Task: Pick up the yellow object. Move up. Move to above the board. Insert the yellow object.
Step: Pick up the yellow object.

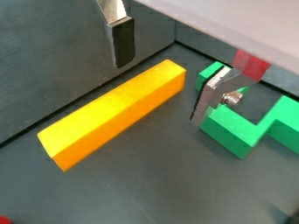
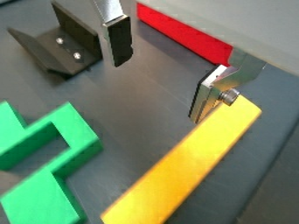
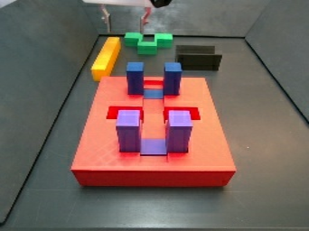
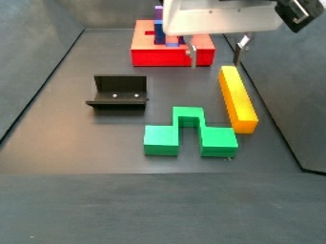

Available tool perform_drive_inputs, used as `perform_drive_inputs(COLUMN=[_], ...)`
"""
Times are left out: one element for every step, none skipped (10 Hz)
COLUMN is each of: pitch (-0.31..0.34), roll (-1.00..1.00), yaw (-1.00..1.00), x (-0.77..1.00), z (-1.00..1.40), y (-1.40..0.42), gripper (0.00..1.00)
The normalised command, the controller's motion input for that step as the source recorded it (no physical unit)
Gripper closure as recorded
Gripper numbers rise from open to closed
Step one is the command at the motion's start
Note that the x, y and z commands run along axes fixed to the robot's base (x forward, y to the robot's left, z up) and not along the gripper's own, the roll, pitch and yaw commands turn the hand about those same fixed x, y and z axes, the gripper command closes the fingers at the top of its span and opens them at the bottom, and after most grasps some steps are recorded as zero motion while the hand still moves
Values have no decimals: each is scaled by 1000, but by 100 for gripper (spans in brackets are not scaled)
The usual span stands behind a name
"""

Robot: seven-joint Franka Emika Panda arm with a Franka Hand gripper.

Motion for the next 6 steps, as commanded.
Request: perform_drive_inputs(pitch=[-23, -30, -34, -31, -27, -19], roll=[281, 274, 277, 254, 183, 114], yaw=[-43, -77, -100, -183, -249, -271], x=[-423, -443, -434, -354, -311, -229], z=[-214, -209, -223, -234, -257, -234], y=[69, 63, 57, 0, 0, 0], gripper=[0, 0, 0, 0, 0, 0])
